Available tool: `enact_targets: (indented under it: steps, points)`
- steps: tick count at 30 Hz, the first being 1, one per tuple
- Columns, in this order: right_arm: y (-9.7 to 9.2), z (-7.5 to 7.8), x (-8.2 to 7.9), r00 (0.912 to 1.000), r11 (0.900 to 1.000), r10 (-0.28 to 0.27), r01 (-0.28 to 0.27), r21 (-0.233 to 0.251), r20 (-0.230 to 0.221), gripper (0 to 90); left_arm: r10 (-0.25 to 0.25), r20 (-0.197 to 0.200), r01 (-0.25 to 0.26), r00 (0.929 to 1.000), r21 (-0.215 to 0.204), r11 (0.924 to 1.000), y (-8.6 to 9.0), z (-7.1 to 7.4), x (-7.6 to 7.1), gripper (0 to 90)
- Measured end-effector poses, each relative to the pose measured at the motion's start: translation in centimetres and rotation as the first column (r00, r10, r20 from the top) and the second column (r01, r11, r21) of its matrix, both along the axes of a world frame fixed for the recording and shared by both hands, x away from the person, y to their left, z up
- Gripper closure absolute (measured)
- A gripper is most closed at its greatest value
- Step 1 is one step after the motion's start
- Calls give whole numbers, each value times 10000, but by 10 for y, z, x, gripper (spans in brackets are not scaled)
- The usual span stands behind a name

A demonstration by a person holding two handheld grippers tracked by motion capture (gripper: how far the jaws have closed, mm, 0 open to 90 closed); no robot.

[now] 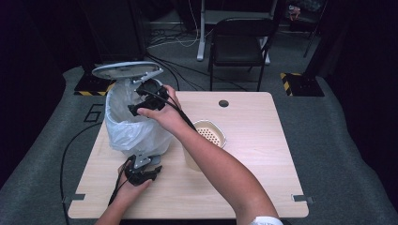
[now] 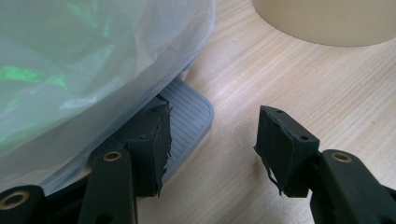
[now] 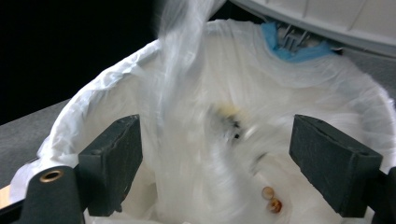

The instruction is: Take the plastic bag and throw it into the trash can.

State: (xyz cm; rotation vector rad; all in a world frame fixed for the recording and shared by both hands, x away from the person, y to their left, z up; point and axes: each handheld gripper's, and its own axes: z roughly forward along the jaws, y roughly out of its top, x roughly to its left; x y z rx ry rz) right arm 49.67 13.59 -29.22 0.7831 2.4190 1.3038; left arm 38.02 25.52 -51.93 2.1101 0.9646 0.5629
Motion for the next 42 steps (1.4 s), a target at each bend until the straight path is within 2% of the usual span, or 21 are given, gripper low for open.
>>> enact_targets:
  steps: [1, 5, 8, 11, 12, 13, 17, 22, 24, 28, 32, 35, 36, 39, 42]
  points:
    - [-1, 0, 0, 9998, 10000, 11, -10, 15, -182, 168, 1, 35, -1, 10000, 46, 10000, 0, 0, 0, 450]
    - [-2, 1, -2, 9997, 10000, 37, -38, -27, -259, 166, 3, 31, -3, 10000, 49, 10000, 0, 0, 0, 450]
    - [-5, 4, -5, 10000, 10000, 77, -77, -17, -59, 172, 2, 42, -3, 10000, 55, 10000, 0, 0, 0, 450]
    - [-8, 7, -10, 10000, 9999, 75, -76, -142, -21, 174, 157, -125, -158, 9998, -70, 9999, -1, 0, -1, 450]
    - [-10, 8, -11, 9997, 9996, 197, -194, -220, 135, 174, 153, -114, -154, 9998, -63, 9999, -1, 0, -1, 450]
    - [-12, 10, -14, 9997, 9993, 243, -240, -298, 82, 177, 13, 48, -13, 10000, 60, 10000, 0, 0, 0, 450]
    - [-21, 15, -22, 9996, 9990, 253, -248, -368, 145, 189, 19, 17, -19, 10000, 5, 10000, 0, 0, 0, 450]
    - [-39, 18, -27, 9993, 9985, 162, -143, -528, 348, 182, 55, -3, -55, 10000, 19, 10000, 0, 0, -1, 450]
    - [-49, 20, -27, 9978, 9985, 170, -136, -528, 643, 179, 24, 38, -24, 10000, 39, 10000, 0, 0, 0, 450]
    - [-69, 23, -28, 9961, 9992, 1, 34, -396, 880, 176, 92, 146, -92, 9999, -13, 10000, -1, -1, 0, 450]
    - [-91, 23, -29, 9894, 9993, 1, 52, -360, 1455, 153, 96, 153, -95, 9998, -51, 9999, -1, -1, 0, 450]
    - [-101, 21, -28, 9884, 9991, -106, 169, -401, 1513, 147, 157, 79, -155, 9998, -194, 9997, -2, -2, -1, 450]
    - [-110, 20, -27, 9891, 9986, -259, 322, -413, 1446, 147, 161, 85, -160, 9998, -195, 9997, -2, -2, -1, 450]
    - [-123, 18, -26, 9893, 9981, -451, 506, -361, 1388, 147, 91, 120, -91, 9999, 10, 10000, -1, -1, -1, 450]
    - [-133, 12, -26, 9880, 9968, -519, 602, -529, 1454, 148, 99, 46, -99, 9999, -12, 10000, -1, -1, -1, 450]
